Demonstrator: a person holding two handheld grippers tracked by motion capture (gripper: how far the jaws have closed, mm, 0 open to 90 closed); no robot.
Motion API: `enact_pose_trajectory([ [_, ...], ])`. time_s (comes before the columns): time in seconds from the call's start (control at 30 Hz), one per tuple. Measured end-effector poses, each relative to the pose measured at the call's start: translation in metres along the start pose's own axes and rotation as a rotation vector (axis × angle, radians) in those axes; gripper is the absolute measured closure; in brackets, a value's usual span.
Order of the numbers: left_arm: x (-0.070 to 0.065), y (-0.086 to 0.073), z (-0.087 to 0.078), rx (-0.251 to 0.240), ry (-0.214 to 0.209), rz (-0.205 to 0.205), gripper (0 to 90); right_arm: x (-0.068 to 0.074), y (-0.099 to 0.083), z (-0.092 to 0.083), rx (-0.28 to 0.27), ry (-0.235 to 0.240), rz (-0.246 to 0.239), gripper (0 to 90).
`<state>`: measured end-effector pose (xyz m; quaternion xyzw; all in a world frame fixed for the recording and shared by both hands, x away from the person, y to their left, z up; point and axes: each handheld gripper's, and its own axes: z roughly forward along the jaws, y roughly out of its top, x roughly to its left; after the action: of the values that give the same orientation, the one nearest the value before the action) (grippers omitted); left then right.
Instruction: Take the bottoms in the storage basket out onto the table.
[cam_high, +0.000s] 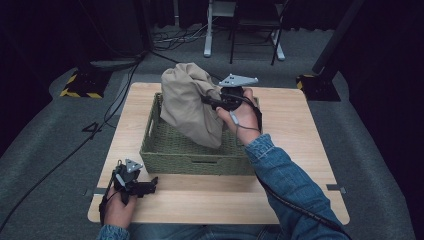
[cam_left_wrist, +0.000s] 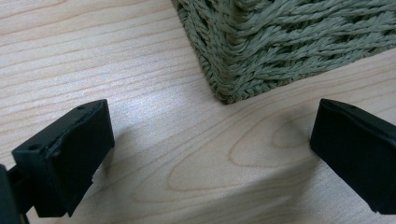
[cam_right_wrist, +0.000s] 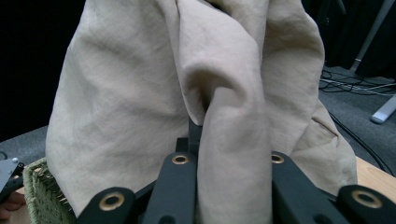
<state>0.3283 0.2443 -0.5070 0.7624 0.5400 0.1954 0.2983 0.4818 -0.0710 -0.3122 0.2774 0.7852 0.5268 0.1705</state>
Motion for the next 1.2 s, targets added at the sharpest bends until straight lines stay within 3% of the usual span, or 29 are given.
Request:
enact_pose_trajectory([
  [0.83, 0.0, 0.0, 0.0, 0.0, 0.0, 0.0, 0.0, -0.036, 0.013, -0.087, -0.069, -0.093, 0.06, 81.9],
  [1.2, 0.0, 0.0, 0.0, -0.001, 0.0, -0.003, 0.0, -0.051, 0.015, -0.116, -0.101, -0.129, 0.067, 81.9],
])
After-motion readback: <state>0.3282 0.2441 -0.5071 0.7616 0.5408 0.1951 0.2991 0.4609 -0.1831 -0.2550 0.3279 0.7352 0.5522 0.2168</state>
